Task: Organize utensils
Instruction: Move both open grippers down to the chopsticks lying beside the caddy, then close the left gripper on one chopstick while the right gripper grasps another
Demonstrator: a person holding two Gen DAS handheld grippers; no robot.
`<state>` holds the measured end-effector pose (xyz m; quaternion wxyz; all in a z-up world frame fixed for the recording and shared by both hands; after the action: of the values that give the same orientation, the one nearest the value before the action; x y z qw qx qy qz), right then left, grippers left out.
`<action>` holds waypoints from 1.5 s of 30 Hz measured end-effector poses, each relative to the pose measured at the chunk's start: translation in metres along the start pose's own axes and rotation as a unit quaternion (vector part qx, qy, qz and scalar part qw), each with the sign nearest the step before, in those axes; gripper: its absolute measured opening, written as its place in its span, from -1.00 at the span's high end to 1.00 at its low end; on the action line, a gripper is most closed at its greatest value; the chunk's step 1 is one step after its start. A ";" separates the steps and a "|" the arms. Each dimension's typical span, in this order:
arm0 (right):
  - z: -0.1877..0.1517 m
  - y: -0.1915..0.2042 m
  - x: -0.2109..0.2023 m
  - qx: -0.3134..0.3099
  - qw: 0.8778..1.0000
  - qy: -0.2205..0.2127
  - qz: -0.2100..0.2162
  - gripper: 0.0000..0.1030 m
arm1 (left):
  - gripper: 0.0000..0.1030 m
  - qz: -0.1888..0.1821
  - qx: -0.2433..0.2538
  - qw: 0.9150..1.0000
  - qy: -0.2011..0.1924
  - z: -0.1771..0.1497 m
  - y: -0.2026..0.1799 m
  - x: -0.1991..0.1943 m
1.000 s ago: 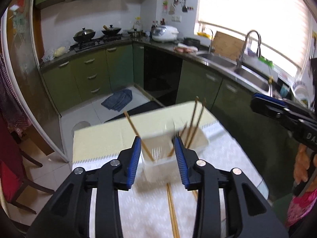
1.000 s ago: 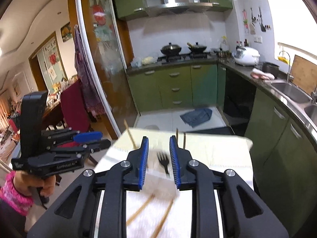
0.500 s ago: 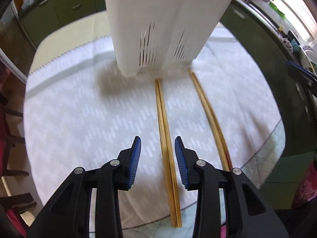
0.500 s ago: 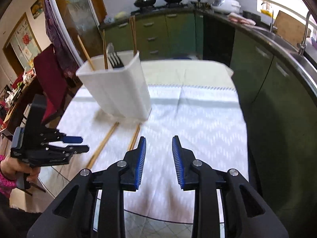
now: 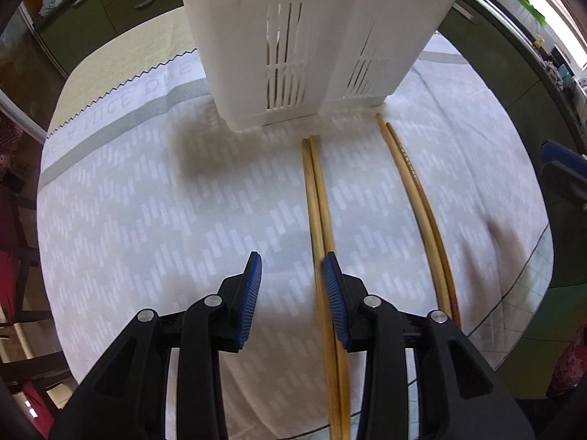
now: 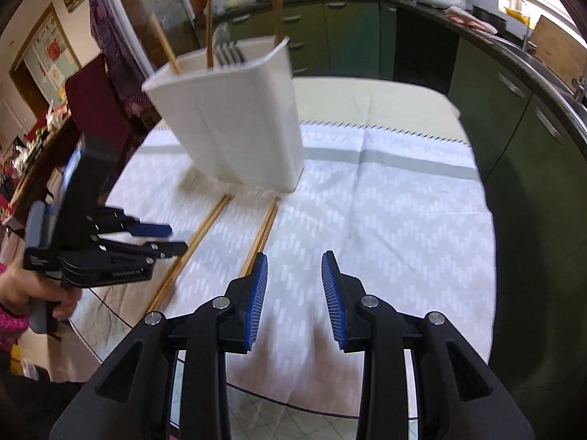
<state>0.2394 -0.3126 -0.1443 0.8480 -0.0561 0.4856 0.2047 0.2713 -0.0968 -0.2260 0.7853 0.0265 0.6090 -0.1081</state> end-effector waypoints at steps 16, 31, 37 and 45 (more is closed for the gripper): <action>0.001 0.031 0.087 -0.014 0.996 0.087 -0.012 0.53 | 0.31 0.014 0.004 1.000 0.003 0.001 0.009 0.002; 0.018 0.050 0.110 -0.024 0.993 0.111 -0.010 0.54 | 0.31 0.013 -0.001 1.000 0.006 0.000 0.009 0.001; 0.019 0.044 0.108 -0.015 0.993 0.113 -0.015 0.69 | 0.31 0.000 -0.017 1.000 0.022 0.014 0.012 0.001; 0.014 0.050 0.109 -0.030 0.991 0.125 -0.023 0.69 | 0.31 0.006 -0.008 0.999 0.036 0.013 0.011 -0.001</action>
<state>0.2792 -0.2313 -0.2240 0.7832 -0.1178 0.5798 0.1910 0.2856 -0.0883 -0.2227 0.7635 0.0273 0.6378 -0.0976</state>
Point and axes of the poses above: each gripper's, at about its wrist camera, not at the fingertips, and x roughly the way its jaws point, y to its left, z to its top, the point moved 3 cm from there along x, roughly the way its jaws point, and after that the axes turned 5 degrees about -x, right-handed, at the moved point
